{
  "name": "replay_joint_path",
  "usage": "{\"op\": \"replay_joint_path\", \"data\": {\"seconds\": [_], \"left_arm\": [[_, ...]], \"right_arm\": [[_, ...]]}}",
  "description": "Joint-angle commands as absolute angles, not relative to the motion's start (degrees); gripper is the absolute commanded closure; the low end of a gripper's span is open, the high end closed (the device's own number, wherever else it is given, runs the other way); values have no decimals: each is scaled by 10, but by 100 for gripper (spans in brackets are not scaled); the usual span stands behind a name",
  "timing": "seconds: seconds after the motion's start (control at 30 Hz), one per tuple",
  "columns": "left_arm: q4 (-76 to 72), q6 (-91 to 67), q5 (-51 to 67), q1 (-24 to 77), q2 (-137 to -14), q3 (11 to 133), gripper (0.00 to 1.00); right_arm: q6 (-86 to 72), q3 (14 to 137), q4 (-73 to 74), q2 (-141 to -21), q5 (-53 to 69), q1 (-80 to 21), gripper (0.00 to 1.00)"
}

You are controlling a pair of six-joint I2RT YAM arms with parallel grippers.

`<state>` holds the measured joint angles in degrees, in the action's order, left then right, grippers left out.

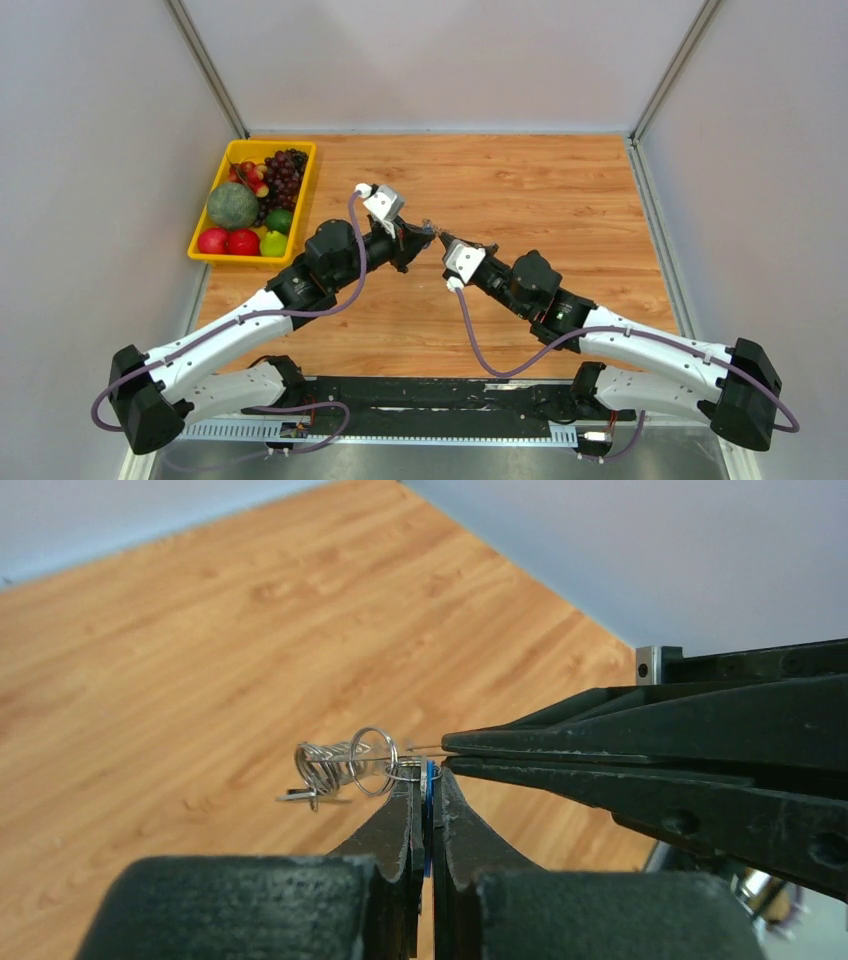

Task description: Remove the keys from the keyring

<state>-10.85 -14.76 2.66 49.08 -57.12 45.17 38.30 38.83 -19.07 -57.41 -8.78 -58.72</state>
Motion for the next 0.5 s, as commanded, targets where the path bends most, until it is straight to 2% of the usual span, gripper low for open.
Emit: {"op": "replay_joint_path", "data": {"seconds": [0.0, 0.2, 0.23, 0.33, 0.47], "left_arm": [[52, -220, 110, 492, -564, 506, 100], [180, -239, 213, 469, -613, 598, 100], [188, -251, 255, 450, -630, 616, 100], [185, -284, 353, 411, -659, 628, 100], [187, -303, 454, 379, -696, 645, 100]], "right_arm": [[312, 355, -218, -547, -108, -586, 100], [249, 317, -210, -513, -119, -586, 99], [242, 315, -200, -506, -114, -585, 94], [218, 299, -186, -479, -107, -585, 69], [204, 269, -179, -430, -94, -584, 61]]}}
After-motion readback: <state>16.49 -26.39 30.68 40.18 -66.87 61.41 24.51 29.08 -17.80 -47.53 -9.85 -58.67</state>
